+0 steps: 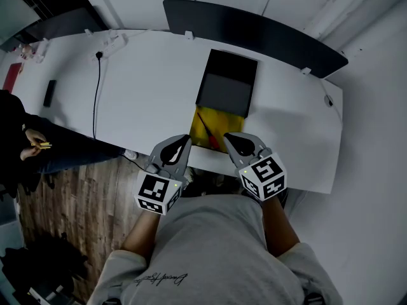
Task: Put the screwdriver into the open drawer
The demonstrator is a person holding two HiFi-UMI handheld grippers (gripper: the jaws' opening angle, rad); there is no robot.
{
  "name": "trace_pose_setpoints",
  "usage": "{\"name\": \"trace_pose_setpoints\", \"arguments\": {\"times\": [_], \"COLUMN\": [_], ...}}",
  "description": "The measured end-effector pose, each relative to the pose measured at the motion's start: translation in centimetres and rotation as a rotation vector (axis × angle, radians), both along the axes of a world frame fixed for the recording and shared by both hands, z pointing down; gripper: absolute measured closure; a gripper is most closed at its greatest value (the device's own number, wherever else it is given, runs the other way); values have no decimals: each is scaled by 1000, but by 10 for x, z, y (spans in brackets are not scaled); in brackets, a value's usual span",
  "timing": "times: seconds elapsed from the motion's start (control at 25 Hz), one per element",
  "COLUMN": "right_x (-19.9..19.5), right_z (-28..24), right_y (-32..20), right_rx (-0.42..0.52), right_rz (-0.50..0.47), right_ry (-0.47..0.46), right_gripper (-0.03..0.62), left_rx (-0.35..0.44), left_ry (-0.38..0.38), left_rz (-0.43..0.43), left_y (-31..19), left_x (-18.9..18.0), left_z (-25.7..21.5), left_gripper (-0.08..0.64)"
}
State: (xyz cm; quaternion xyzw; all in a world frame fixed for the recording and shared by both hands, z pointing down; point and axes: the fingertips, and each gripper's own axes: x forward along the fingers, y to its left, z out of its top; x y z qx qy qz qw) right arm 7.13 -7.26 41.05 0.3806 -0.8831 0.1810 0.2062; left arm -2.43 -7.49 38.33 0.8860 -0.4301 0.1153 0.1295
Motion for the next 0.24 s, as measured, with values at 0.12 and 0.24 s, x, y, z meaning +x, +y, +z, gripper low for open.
{"name": "trace_pose_setpoints", "arguments": {"times": [0.12,0.24], "right_x": [0,-2], "right_z": [0,0], "right_y": [-1,-1], "right_rx": [-3,-5], "right_rz": [-3,-6], "right_ry": [5,9], "right_gripper": [578,578], "left_rx": [0,-1], "left_ry": [1,2], "left_rz": [0,1], "left_y": [-2,-3], "left_x": [0,-1], "left_z": [-1,-2], "left_gripper": [560,560]}}
